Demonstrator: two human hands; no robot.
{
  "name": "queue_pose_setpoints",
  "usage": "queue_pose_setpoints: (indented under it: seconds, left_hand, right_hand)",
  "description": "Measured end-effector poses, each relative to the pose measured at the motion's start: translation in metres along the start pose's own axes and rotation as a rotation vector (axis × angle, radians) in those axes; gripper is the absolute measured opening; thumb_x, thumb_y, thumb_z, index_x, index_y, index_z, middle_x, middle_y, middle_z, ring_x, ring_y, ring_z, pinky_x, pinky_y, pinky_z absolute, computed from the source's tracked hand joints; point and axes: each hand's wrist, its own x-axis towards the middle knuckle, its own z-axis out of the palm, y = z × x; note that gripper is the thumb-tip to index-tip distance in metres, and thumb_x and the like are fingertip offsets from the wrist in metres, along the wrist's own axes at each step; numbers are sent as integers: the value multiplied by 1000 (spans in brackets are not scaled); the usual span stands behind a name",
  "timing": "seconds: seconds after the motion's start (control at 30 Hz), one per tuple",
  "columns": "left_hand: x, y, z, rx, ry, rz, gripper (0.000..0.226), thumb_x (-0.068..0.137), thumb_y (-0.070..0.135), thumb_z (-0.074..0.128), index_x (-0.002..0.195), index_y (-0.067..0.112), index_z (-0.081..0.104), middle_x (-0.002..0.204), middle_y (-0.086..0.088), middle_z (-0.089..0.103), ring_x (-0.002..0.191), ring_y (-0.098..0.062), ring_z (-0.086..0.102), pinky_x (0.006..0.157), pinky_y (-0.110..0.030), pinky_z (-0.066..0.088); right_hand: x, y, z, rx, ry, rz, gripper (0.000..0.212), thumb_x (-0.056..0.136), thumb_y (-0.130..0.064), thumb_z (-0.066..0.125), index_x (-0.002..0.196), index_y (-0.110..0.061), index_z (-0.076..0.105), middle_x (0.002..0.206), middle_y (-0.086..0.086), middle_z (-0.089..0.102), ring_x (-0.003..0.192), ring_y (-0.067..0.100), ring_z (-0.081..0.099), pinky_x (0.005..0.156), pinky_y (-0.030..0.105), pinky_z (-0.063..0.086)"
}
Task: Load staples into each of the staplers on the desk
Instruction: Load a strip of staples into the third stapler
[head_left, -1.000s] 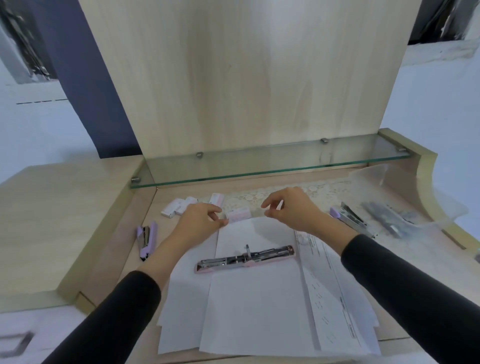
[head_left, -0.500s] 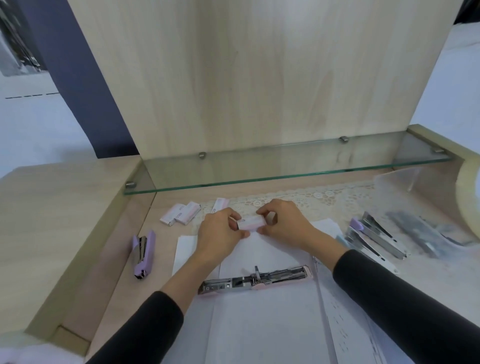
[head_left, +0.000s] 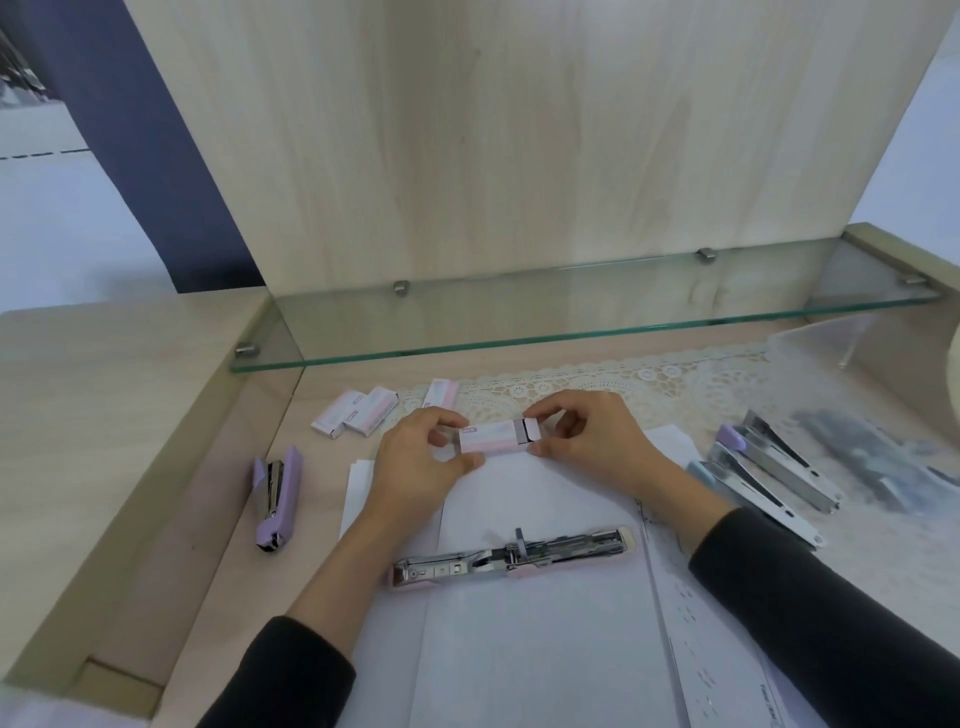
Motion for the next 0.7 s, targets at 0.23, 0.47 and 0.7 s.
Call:
queue_pose_setpoints:
  seconds: [0.23,0.47,0.7]
  left_hand:
    - [-4,-3,4,111,-37,127,32,75,24,72,107,24,65,99,8,57,86,-11,49,85,-25,39]
    - [-3,-5,5,81,-12,154,29,74,18,73,103,22,66,98,7,57,79,-5,49,83,-25,39]
    - [-1,-7,6,67,-6,173,29,73,16,74,100,19,66,98,6,58,77,4,49,77,-21,38]
  right_hand:
    - [1,3,2,13,-17,-28,27,68,0,70,89,-17,69,64,-14,55,50,-1,48,52,3,36]
    - [-2,2,-1,-7,-63,-116,23,64,4,60,72,-14,48,79,19,65,56,19,52,55,22,42]
    - [2,8,3,-23,58,-106,33,73,-6,69,53,-21,47,77,9,68,50,4,45,52,8,36]
